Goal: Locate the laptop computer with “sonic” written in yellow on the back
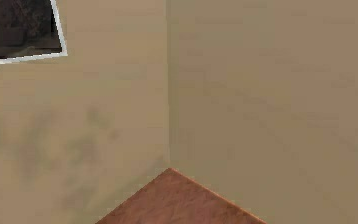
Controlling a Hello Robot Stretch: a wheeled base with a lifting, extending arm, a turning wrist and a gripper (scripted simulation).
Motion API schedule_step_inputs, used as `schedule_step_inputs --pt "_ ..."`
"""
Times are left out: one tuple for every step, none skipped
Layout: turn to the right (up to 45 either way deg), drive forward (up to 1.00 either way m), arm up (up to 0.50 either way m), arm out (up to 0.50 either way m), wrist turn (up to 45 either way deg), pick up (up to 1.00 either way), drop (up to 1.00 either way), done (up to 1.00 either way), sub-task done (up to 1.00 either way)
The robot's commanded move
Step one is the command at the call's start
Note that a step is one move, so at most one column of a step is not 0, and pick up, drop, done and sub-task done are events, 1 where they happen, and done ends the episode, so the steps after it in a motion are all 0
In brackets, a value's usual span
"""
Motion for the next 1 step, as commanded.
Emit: schedule_step_inputs --pt "45.0 0.00 0.00 0.00 0.0 0.00 0.00 0.00 0.00"
